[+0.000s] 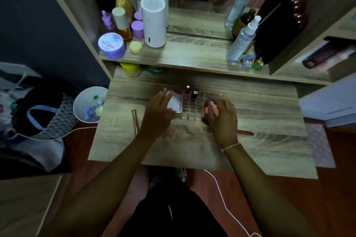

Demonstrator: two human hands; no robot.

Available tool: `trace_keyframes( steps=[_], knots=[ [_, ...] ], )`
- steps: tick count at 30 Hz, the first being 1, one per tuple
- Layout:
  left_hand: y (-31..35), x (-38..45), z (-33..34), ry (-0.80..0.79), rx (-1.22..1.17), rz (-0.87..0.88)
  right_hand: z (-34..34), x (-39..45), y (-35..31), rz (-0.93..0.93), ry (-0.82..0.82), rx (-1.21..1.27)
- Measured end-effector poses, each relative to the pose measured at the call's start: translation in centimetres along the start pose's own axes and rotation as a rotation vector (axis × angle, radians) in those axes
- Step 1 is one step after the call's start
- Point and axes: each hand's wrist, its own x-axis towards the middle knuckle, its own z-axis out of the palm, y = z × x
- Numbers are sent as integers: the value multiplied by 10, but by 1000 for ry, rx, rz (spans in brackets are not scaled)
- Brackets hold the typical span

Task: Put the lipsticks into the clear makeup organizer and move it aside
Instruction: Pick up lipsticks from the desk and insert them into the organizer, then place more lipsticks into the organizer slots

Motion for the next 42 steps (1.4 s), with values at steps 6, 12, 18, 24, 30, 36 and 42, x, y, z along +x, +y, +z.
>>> trace_keyframes(
  steps=[6, 12, 18, 24, 30, 36, 42],
  knots=[
    [-27, -36, -6, 107, 50, -382, 3, -50, 26, 216, -15, -77],
    [-48, -49, -5, 19, 63, -521, 15, -71, 32, 302, -126, -110],
    [-53, -47, 3, -57, -80, -667, 29, -67, 25, 320, -121, -135],
    [-57, -47, 5, -65, -124, -680, 39, -59, 23, 353, -154, -225],
    [-56, -48, -5, -48, -170, -677, 44, -58, 18, 323, -228, -291],
    [-33, -24, -23, 63, -352, -416, 44, -55, 5, 188, -201, -226],
    [-5, 16, -28, 25, -414, -106, 27, -37, -7, 127, -161, 97]
  ],
)
